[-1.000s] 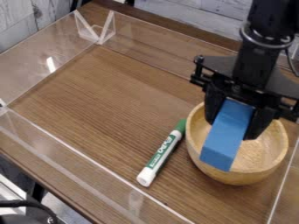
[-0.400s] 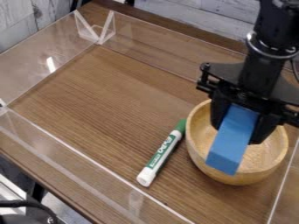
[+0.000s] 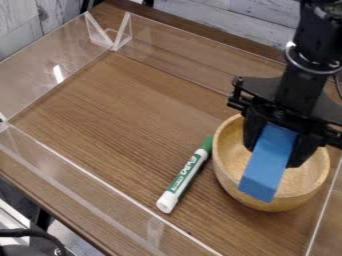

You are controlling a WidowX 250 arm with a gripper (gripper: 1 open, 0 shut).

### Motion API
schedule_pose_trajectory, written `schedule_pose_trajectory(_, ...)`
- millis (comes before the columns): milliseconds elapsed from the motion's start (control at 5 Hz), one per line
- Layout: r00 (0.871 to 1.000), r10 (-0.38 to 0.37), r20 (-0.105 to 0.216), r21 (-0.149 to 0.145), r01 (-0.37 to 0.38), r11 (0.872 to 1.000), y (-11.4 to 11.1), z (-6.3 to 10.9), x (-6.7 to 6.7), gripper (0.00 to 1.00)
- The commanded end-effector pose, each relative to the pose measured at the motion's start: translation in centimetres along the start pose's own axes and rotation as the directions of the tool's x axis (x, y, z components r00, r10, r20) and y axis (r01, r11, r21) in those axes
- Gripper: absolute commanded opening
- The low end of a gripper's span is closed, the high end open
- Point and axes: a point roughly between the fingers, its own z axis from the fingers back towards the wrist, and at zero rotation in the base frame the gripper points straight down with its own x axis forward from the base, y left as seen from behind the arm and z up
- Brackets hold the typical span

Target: Put the blue block in the brown bowl

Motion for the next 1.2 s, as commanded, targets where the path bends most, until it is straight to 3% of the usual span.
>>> schedule_pose_trajectory(0, 0.999, -0.006, 0.043, -0.018, 0.007, 1.000, -0.5, 0.6, 0.6, 0.00)
schedule_pose_trajectory(1000, 0.997, 0.000, 0.072, -0.011, 0.001, 1.000, 0.2, -2.4, 1.6, 0.00)
